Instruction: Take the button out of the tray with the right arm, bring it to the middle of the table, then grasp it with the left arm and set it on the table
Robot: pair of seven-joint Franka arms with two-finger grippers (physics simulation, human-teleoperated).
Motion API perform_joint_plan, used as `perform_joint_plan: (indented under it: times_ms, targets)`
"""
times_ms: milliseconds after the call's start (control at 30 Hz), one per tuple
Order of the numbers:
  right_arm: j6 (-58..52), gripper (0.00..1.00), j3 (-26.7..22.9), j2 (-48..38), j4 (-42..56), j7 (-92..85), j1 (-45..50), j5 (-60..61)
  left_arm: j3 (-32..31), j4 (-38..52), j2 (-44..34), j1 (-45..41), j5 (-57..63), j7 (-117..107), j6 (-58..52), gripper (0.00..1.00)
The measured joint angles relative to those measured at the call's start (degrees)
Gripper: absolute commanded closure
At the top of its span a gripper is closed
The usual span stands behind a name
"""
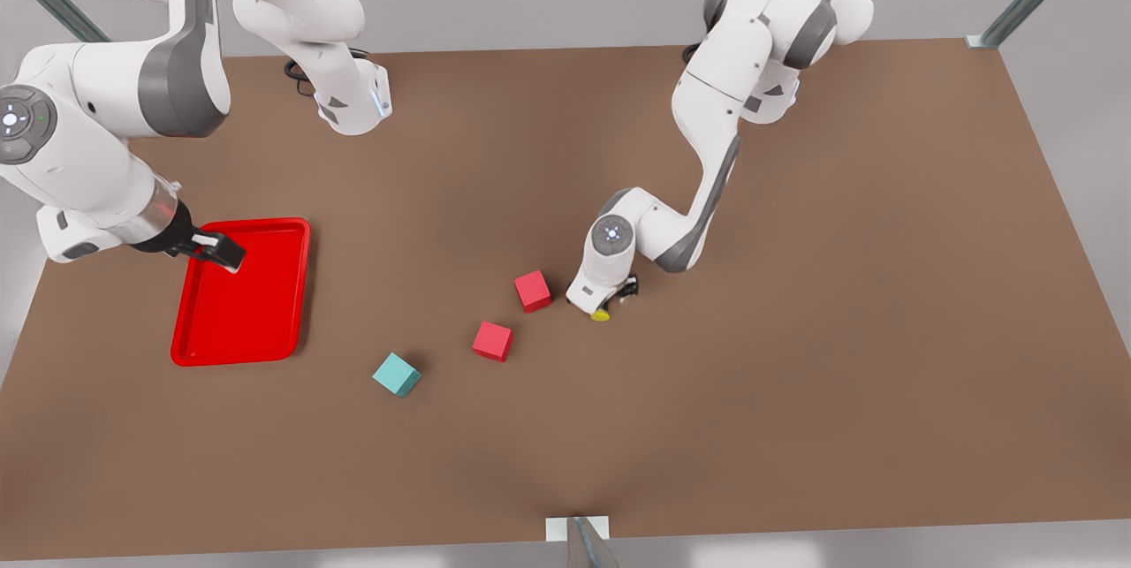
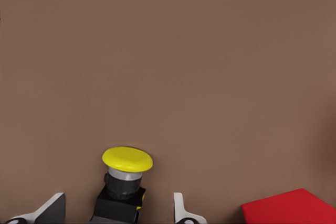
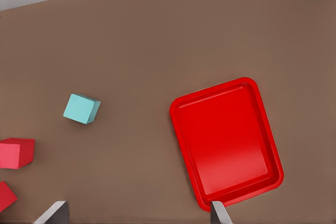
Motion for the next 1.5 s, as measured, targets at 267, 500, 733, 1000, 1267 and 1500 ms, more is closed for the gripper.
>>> perform_joint_plan:
  times_ms: [267,500,733,1000,1267,1500]
  targets:
    - [-0.3,0.00,0.0,0.1,0.0,-5.0,-0.3,0.0,-0.1,-0.3,1.0,-0.4,0.3,-4.0,2.5,0.00]
    - [-0.4,0.00,0.3,0.0,-0.1,-7.8,-0.9,0.3,0.0,-0.3,2.0,-0.3,0.3,-5.8,3.9,0.00]
    - [-0.8,0.00,0.4,0.0,-0.2,-9.7,-0.5,0.2,0.0,-0.3,2.0,0.0,0.3,-5.9,4.3,0.21]
    - [-1.4,0.00,0.5,0.1,-0.1,-11.1,-0.2,0.1,0.0,-0.2,2.0,0.1,0.5,-6.1,4.2,0.51]
    - [-1.7,0.00,0.4,0.1,-0.1,-12.0,-0.6,-0.1,0.3,0.1,1.7,0.1,0.6,-6.3,4.0,0.51]
    - [-1.8,0.00,0.0,0.1,0.1,-12.6,-1.3,-0.2,0.5,0.2,0.9,0.5,0.6,-6.5,3.5,0.54]
